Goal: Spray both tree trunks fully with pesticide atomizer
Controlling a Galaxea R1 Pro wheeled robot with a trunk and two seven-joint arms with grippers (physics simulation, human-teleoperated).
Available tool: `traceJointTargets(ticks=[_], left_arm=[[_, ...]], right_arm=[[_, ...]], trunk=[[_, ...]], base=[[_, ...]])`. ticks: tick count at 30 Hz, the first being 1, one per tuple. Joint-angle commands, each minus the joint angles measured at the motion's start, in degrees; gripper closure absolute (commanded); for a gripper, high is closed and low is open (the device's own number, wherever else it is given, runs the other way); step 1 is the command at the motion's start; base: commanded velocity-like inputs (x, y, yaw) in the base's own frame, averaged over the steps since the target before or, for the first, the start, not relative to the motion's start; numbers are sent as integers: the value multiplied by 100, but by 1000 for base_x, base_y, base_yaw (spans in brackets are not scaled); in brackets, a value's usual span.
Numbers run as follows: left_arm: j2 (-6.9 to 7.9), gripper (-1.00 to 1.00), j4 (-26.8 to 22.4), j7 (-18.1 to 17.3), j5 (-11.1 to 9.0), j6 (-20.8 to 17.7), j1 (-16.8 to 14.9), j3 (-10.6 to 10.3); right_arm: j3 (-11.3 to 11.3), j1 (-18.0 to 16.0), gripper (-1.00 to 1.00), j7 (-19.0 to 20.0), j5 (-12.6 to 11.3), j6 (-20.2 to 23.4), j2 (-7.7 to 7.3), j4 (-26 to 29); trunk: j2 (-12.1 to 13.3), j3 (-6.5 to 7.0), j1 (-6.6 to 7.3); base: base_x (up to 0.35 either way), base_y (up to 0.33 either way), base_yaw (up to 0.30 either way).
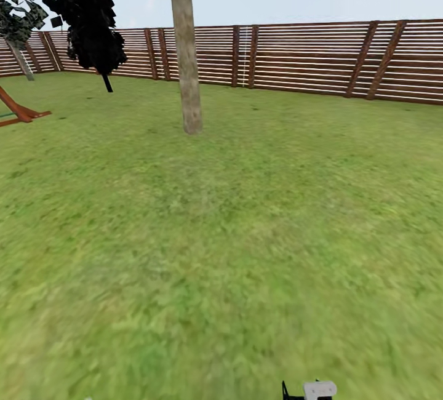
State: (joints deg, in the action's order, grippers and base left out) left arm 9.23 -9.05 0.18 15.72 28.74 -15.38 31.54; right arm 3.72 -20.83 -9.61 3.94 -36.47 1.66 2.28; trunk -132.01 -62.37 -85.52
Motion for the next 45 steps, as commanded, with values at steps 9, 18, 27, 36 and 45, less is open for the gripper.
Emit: traceJointTargets(ticks=[9,18,27,36,45], left_arm=[[0,100,0,0,0,0,0,0],[0,100,0,0,-1,8,0,-1],[0,100,0,0,-3,-8,0,2],[0,100,0,0,0,-6,0,0],[0,100,0,0,-3,0,0,-7]], right_arm=[[52,0,-100,14,19,-3,-7,0],[49,0,-100,11,19,-1,-7,0],[67,0,-100,29,36,-9,-25,-2],[67,0,-100,29,37,-9,-25,-8],[67,0,-100,29,37,-9,-25,-9]], trunk=[[0,0,0],[0,0,0],[0,0,0],[0,0,0],[0,0,0]], base=[[338,0,84],[339,0,271],[339,0,29],[338,0,0],[338,0,0]])
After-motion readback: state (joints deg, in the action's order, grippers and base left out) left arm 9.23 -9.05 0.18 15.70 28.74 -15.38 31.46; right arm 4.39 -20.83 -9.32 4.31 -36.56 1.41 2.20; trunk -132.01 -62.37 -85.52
